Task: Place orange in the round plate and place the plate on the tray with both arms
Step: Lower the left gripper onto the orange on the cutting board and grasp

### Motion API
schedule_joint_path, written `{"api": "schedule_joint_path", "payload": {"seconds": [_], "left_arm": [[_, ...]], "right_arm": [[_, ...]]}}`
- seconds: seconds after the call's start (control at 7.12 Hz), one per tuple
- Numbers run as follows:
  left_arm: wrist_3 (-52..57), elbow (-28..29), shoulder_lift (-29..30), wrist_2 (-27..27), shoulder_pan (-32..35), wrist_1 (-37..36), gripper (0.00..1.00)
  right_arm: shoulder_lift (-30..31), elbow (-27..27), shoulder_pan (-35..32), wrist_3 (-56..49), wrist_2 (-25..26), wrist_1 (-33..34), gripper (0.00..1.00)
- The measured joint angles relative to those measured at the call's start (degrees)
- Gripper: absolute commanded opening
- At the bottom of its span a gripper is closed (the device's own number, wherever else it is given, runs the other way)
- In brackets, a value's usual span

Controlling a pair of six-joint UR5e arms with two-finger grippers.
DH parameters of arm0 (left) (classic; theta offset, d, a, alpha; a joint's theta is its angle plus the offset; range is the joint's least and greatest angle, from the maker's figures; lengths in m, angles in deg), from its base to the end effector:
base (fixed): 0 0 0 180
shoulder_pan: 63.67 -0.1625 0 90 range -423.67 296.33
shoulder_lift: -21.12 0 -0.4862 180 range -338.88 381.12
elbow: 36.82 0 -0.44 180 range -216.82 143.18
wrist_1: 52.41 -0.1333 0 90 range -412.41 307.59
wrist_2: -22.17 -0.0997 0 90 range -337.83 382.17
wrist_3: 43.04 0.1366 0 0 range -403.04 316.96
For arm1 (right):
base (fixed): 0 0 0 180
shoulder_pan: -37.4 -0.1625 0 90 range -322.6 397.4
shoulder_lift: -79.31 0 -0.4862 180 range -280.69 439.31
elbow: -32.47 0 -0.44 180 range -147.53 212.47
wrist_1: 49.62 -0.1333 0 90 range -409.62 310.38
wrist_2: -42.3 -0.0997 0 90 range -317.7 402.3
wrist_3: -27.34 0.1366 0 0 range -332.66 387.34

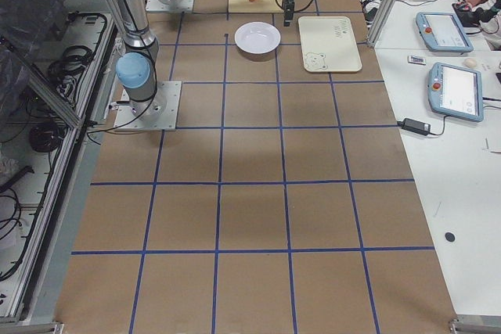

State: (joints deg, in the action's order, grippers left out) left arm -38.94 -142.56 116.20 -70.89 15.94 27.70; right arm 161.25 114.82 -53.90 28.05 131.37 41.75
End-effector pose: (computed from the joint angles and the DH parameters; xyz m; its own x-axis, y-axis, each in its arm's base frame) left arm -0.0290 -0.5404 0.3376 -0.9942 -0.1006 -0.0387 -0.1063 0.9755 0.1929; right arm 0.1493 -0.6069 0.5059 -0.9998 -0.0106 -0.0164 -0.0103 0.9998 -0.0166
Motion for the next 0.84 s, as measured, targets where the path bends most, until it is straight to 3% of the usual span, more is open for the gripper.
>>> {"api": "schedule_joint_path", "payload": {"seconds": [0.42, 0.84], "left_arm": [[-0.3, -3.7, 7.3, 0.4, -2.0, -9.1, 0.95], [0.0, -5.3, 12.0, 1.3, -2.1, -11.7, 0.95]], "right_arm": [[0.0, 0.0, 0.1, 0.0, 0.1, 0.1, 1.0], [-0.1, 0.0, 0.0, 0.0, 0.1, -0.1, 1.0]]}}
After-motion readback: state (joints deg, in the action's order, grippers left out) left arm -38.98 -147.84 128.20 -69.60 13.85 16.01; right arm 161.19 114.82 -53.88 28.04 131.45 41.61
